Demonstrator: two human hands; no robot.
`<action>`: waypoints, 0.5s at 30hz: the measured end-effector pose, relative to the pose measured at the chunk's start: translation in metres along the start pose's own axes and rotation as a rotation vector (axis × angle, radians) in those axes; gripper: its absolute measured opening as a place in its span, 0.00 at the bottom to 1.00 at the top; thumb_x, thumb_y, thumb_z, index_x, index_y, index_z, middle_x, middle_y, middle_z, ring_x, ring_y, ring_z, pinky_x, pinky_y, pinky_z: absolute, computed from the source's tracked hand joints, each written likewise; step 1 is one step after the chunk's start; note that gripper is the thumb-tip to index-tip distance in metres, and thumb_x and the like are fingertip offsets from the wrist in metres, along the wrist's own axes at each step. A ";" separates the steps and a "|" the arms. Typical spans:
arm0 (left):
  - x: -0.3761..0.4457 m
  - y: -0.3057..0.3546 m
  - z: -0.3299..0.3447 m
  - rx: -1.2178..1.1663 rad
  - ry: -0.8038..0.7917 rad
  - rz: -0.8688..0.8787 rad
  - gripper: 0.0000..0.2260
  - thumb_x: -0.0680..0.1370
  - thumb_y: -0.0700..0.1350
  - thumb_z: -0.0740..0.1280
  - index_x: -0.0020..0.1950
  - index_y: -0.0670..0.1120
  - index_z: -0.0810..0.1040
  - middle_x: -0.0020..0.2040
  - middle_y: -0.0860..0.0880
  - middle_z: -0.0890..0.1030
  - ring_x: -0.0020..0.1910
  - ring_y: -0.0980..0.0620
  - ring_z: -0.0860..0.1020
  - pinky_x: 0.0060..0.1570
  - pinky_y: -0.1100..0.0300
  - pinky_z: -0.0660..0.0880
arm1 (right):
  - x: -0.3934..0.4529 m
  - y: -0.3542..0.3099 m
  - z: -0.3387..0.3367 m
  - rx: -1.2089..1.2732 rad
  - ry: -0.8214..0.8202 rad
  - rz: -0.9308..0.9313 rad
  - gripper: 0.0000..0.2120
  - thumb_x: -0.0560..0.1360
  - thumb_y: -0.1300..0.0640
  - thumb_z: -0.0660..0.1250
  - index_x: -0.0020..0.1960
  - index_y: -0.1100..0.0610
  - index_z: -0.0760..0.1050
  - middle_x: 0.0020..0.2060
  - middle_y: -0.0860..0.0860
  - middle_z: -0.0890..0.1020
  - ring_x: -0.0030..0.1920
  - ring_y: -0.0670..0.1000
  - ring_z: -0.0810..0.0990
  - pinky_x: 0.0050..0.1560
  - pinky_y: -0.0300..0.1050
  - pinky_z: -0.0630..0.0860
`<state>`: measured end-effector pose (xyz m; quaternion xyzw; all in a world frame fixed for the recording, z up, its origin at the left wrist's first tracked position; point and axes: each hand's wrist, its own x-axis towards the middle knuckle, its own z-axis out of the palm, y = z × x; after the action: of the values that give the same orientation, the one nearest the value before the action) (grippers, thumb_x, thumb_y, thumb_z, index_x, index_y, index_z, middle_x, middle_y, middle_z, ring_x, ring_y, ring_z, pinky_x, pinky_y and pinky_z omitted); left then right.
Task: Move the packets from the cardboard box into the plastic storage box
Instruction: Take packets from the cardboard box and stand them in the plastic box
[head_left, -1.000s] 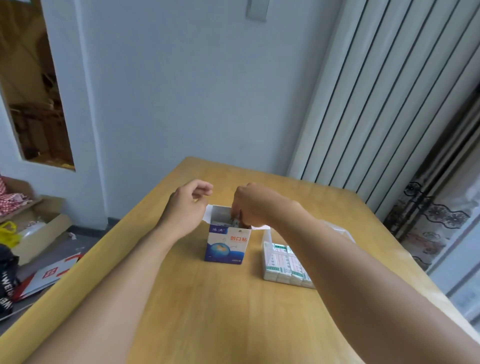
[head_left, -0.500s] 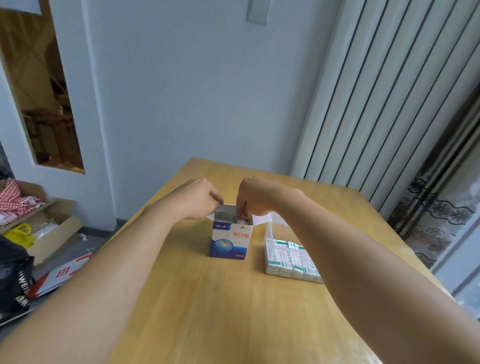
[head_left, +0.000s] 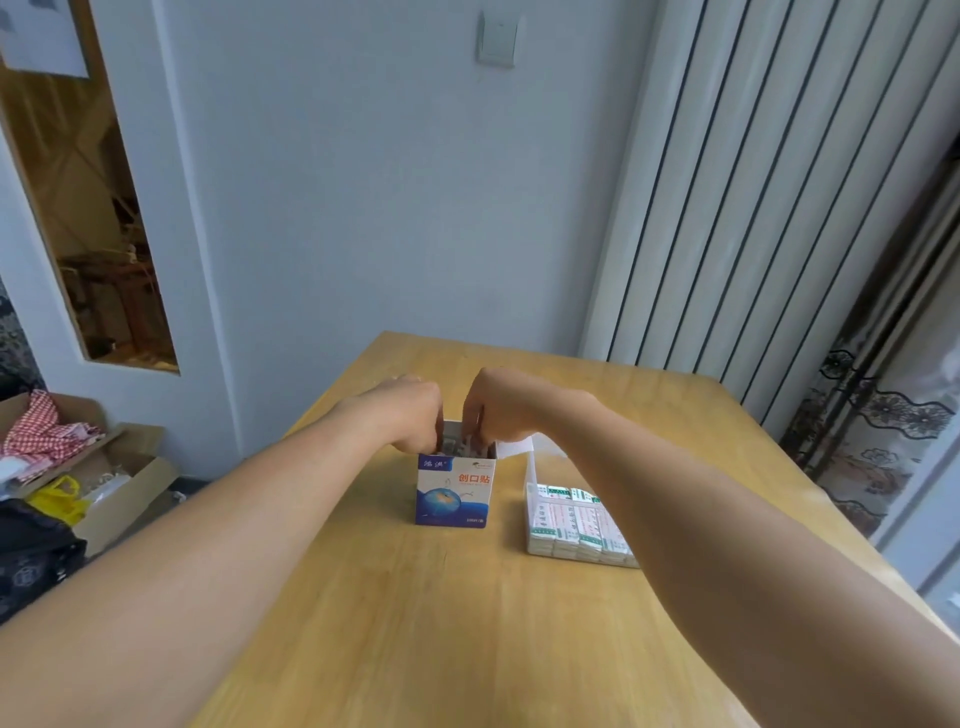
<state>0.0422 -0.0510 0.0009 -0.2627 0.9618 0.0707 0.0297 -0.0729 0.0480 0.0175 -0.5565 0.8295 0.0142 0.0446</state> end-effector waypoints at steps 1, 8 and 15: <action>0.000 0.001 0.000 -0.017 -0.019 -0.004 0.09 0.75 0.45 0.72 0.55 0.47 0.85 0.55 0.49 0.81 0.50 0.49 0.79 0.41 0.57 0.78 | -0.004 0.002 -0.005 0.023 0.017 -0.010 0.10 0.75 0.61 0.73 0.53 0.48 0.86 0.48 0.47 0.83 0.48 0.52 0.81 0.52 0.49 0.83; -0.003 0.003 -0.018 -0.268 -0.071 0.012 0.21 0.75 0.53 0.75 0.66 0.53 0.77 0.60 0.55 0.75 0.57 0.51 0.75 0.48 0.56 0.74 | -0.017 0.018 -0.031 0.171 0.189 0.018 0.13 0.76 0.61 0.72 0.43 0.45 0.73 0.48 0.50 0.85 0.44 0.53 0.83 0.48 0.53 0.83; -0.002 0.017 -0.018 -0.743 0.039 0.142 0.15 0.76 0.56 0.74 0.61 0.54 0.82 0.59 0.54 0.83 0.60 0.54 0.80 0.65 0.53 0.73 | -0.046 0.031 -0.068 0.380 0.266 -0.070 0.09 0.76 0.64 0.72 0.52 0.52 0.77 0.41 0.47 0.85 0.35 0.46 0.82 0.42 0.46 0.79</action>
<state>0.0349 -0.0382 0.0208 -0.1896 0.8869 0.4114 -0.0907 -0.0883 0.0970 0.0888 -0.5636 0.7961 -0.2170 0.0393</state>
